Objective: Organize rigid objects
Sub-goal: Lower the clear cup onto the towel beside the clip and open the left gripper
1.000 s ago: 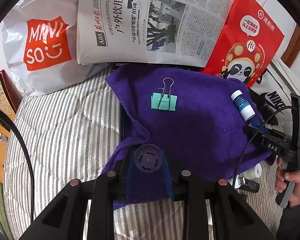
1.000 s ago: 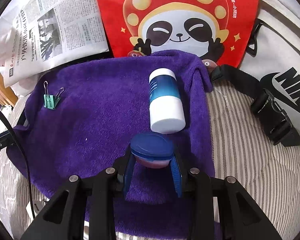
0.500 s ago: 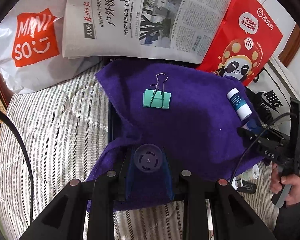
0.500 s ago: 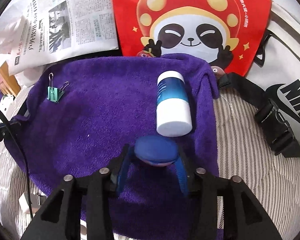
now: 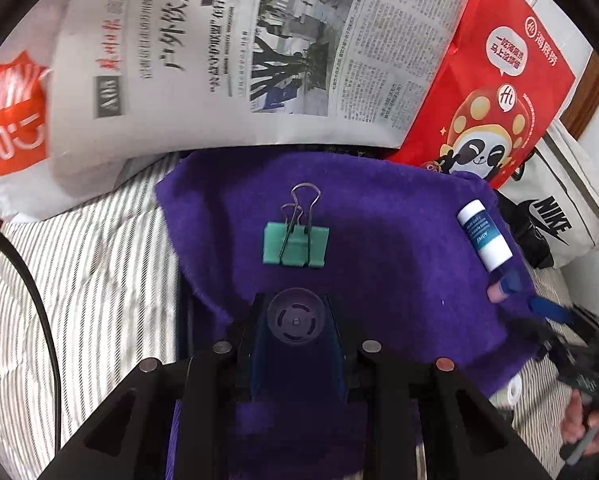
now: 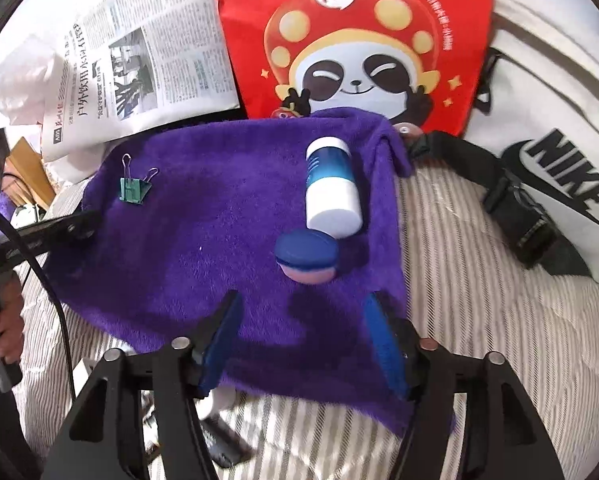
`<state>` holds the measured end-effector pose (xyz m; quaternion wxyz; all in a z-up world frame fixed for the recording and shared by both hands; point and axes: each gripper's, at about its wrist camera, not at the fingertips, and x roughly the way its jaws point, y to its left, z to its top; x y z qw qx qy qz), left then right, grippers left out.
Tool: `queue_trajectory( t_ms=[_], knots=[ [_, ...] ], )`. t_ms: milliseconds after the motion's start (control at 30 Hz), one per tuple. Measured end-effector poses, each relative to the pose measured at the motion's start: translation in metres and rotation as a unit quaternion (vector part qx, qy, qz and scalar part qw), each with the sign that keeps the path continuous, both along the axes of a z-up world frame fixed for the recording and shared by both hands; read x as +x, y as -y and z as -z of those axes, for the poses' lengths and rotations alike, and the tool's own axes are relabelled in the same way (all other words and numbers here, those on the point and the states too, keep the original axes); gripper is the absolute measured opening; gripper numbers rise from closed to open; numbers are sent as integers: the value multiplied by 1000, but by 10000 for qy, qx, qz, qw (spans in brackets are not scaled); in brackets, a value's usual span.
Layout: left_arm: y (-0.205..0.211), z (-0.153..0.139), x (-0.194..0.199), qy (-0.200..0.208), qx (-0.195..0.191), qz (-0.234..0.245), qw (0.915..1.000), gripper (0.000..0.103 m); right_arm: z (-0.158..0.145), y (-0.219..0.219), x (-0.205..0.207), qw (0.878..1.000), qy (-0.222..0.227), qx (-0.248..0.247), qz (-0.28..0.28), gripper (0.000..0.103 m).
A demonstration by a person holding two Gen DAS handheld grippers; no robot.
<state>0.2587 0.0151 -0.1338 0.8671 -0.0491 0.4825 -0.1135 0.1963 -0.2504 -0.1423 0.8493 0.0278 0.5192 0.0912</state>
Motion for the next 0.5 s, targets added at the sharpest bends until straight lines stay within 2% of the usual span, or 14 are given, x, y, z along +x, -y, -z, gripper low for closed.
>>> queue_trajectory(
  t_ms=[133,233,400,500],
  knots=[
    [8,7,12,-8,124,21,9999,26,-10,6,-18,10000,46,54,8,64],
    [16,17,21,-90,359,3,9993,26,-16,8,-31,9999,87,67,32,64],
    [25,19,21,-1,604,52,9982,26,-20,12,-52,9999,27,163,46,64],
    [31,20,20,34,792,103,9968,26,-23,11,-61,10000,22,45,-21,64]
  ],
)
